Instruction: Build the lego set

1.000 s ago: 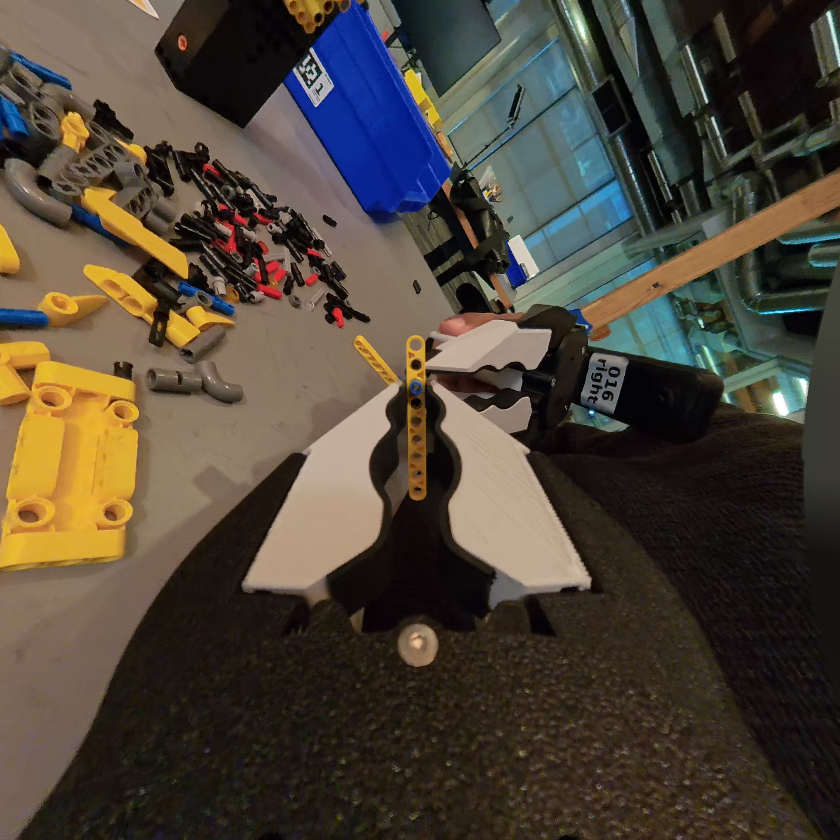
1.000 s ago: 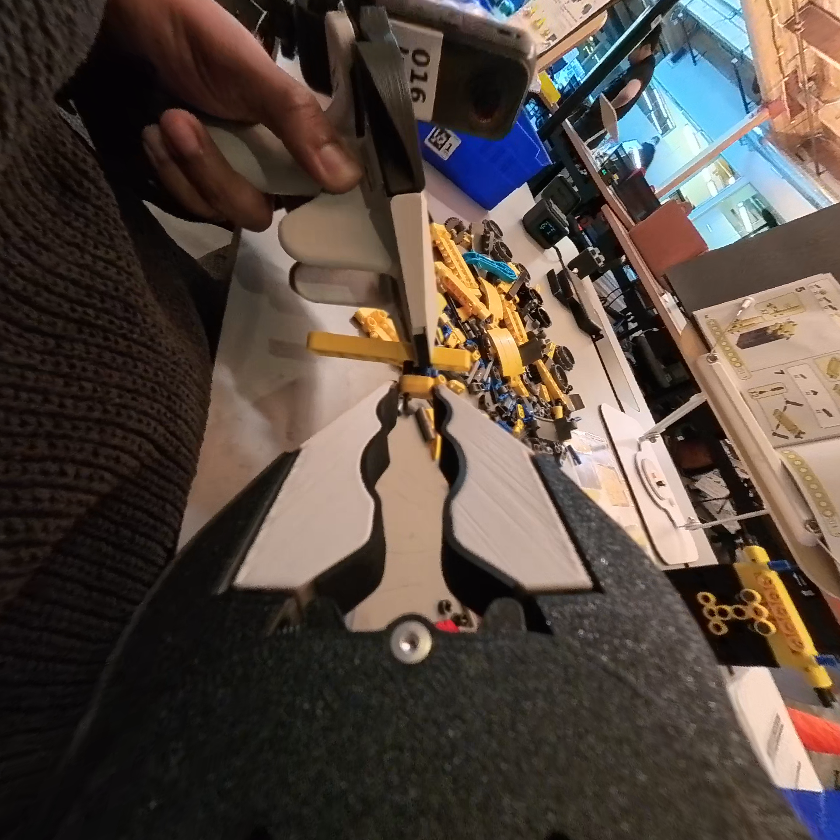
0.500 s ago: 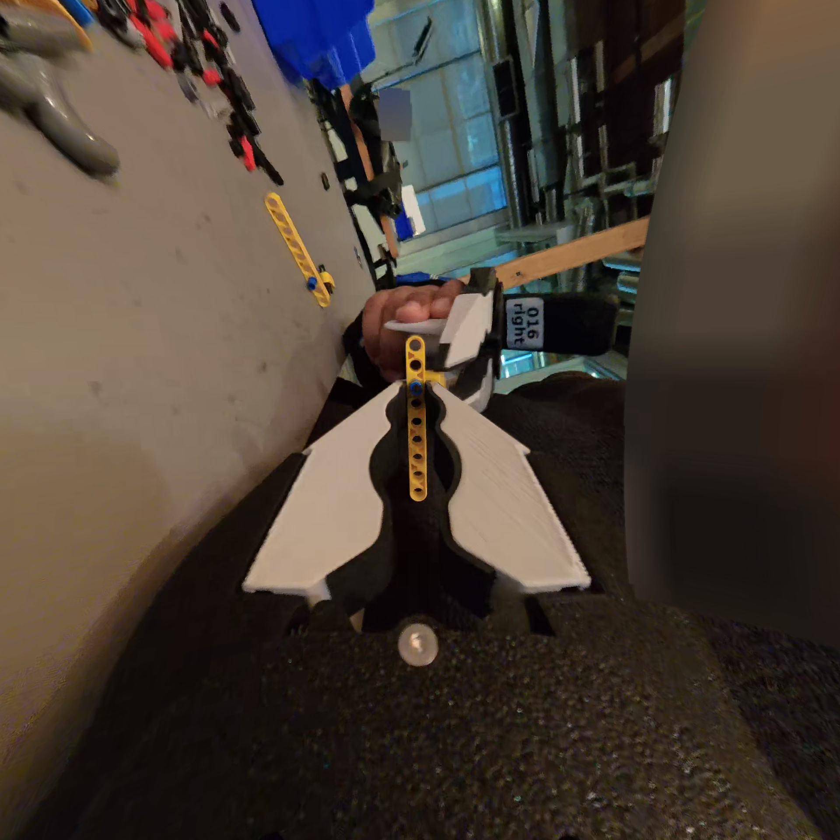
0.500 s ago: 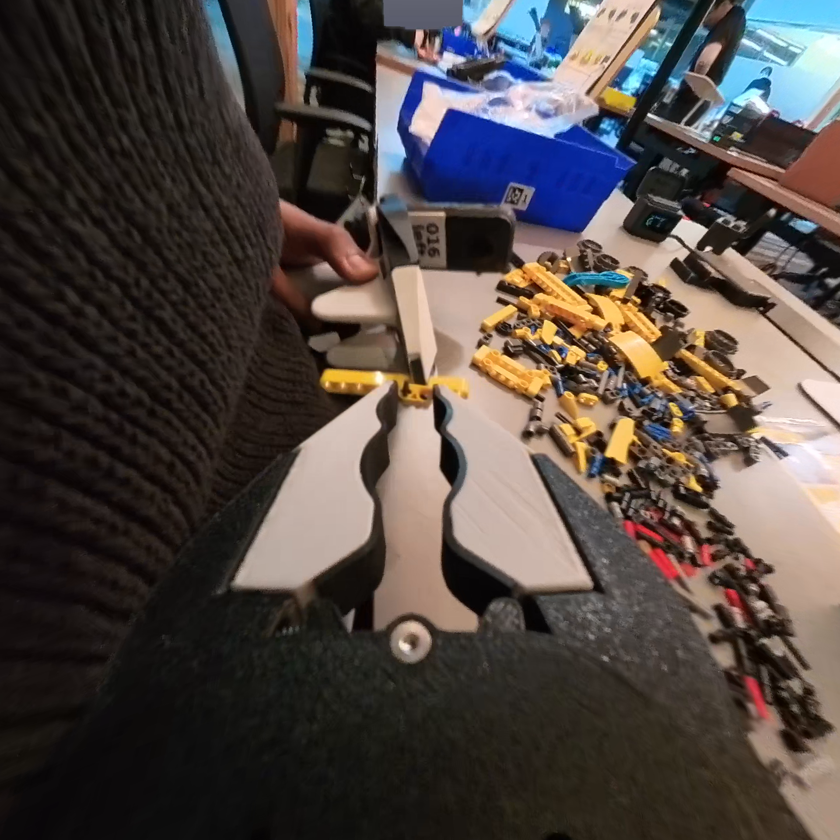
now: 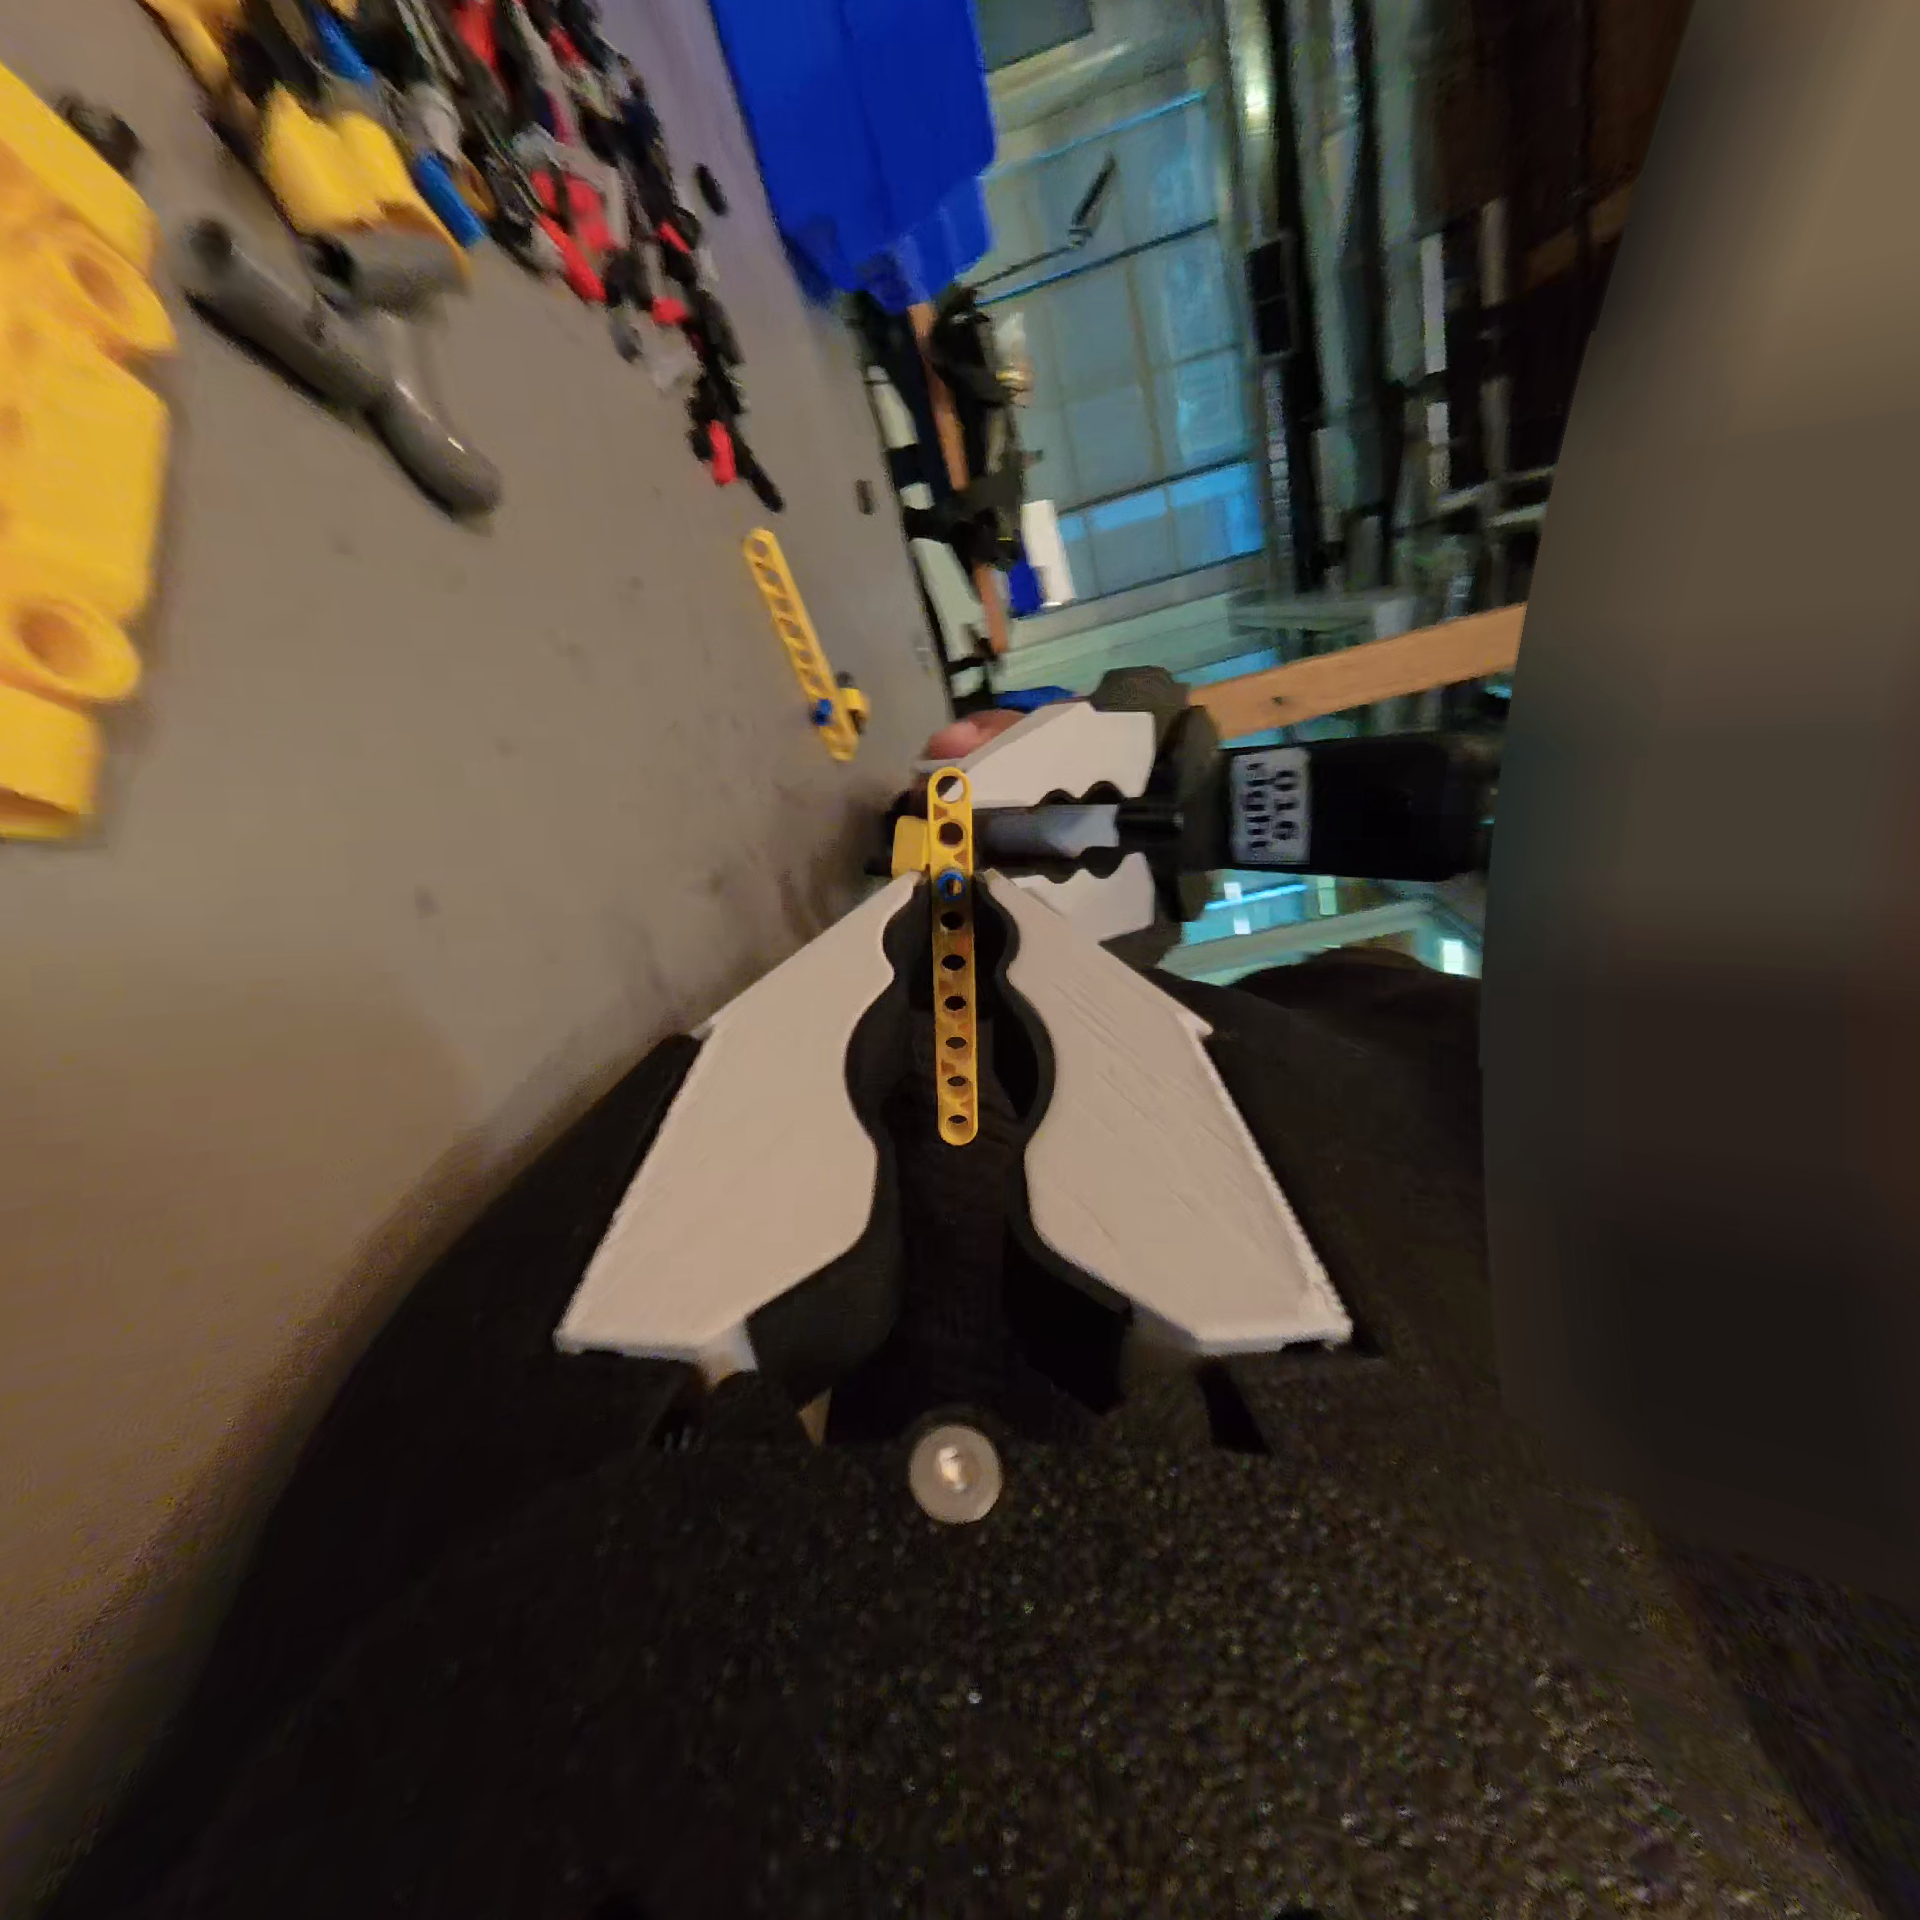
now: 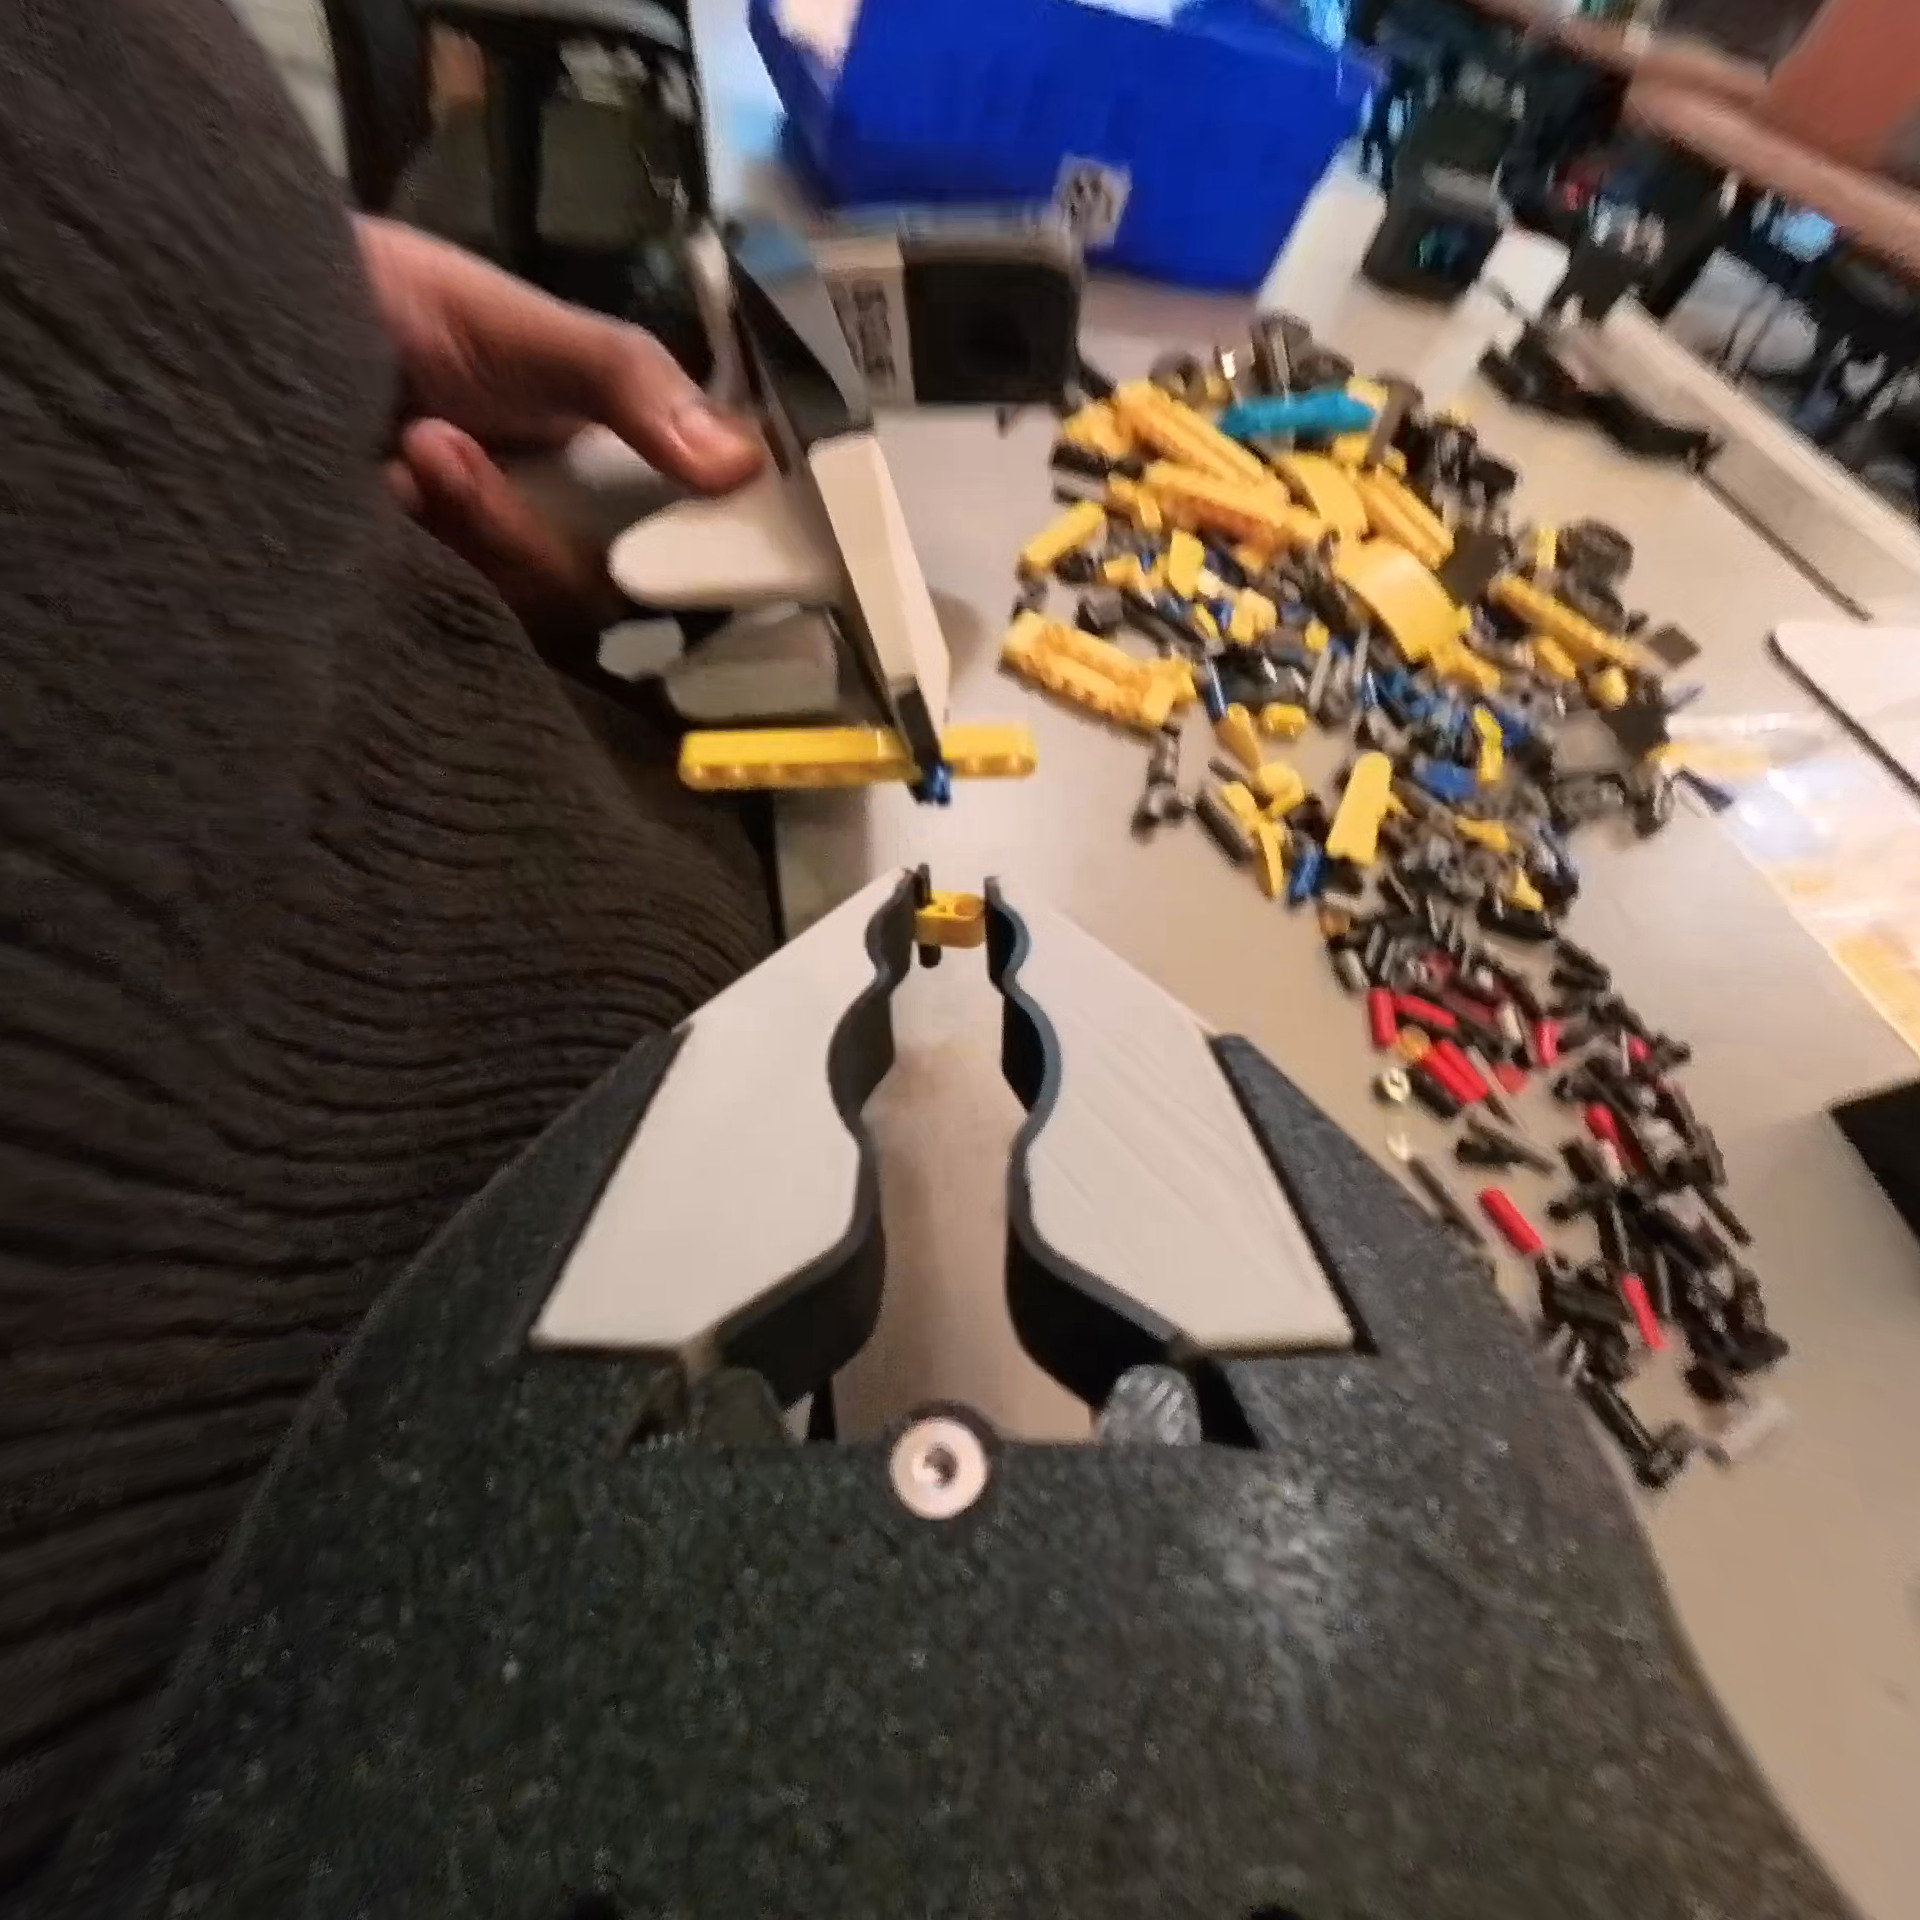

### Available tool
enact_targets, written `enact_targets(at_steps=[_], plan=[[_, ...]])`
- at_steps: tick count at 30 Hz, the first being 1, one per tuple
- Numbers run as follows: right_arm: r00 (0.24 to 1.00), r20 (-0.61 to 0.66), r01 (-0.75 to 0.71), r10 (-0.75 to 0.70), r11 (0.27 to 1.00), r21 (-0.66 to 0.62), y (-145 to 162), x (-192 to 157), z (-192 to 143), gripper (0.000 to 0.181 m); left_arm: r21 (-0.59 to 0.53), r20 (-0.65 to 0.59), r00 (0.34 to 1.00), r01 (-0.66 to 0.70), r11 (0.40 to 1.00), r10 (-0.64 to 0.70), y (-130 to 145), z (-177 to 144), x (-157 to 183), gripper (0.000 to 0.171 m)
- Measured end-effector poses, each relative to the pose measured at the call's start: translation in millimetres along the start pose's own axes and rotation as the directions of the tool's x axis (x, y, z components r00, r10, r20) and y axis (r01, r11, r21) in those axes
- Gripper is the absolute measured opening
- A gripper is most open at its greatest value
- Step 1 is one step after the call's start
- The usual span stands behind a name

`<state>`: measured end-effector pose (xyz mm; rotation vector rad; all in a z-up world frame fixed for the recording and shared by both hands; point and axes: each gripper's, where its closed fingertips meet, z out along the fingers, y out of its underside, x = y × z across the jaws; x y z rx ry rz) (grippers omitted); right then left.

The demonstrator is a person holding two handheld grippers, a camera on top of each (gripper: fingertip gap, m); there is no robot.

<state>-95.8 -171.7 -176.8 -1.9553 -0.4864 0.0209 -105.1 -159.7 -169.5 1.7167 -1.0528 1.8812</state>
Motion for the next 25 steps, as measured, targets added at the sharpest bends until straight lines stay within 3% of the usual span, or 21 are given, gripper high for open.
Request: enact_targets(at_steps=[1, 3, 6, 12, 16, 19, 22, 25], plan=[[1.0, -0.001, -0.012, 0.012, 0.999, -0.041, 6, 2, 2, 0.013, -0.013, 0.047, 0.998, -0.027, 1.0, 0.028, -2, 0, -5, 0.006], [1.0, -0.003, -0.028, 0.028, 0.996, -0.079, 12, 5, 5, 0.013, -0.087, 0.126, 0.987, -0.088, 0.992, 0.099, 2, 2, -12, 0.006], [0.999, -0.004, -0.043, 0.043, 0.996, -0.083, 13, 8, 5, 0.013, -0.179, 0.294, 0.917, -0.225, 0.958, 0.271, -1, 1, -27, 0.007], [0.997, -0.016, -0.075, 0.074, 0.995, -0.059, 10, 13, 3, 0.013, -0.279, 0.411, 0.838, -0.26, 0.924, 0.36, -10, -1, -47, 0.008], [0.996, -0.022, -0.082, 0.081, 0.996, -0.039, 8, 15, 1, 0.013, -0.243, 0.429, 0.834, -0.264, 0.934, 0.347, -17, -5, -48, 0.012], [0.996, -0.026, -0.085, 0.085, 0.996, 0.005, 0, 17, -1, 0.013, -0.147, 0.469, 0.807, -0.33, 0.932, 0.359, -37, -17, -39, 0.033], [0.997, -0.06, -0.044, 0.054, 0.986, 0.162, -26, 21, -12, 0.013, -0.039, 0.318, 0.862, -0.404, 0.914, 0.395, -46, -15, 2, 0.033], [0.99, -0.137, 0.086, -0.04, 0.934, 0.347, -62, 21, -32, 0.013, -0.012, -0.048, 0.975, -0.217, 0.976, 0.216, -30, -1, 45, 0.033]])
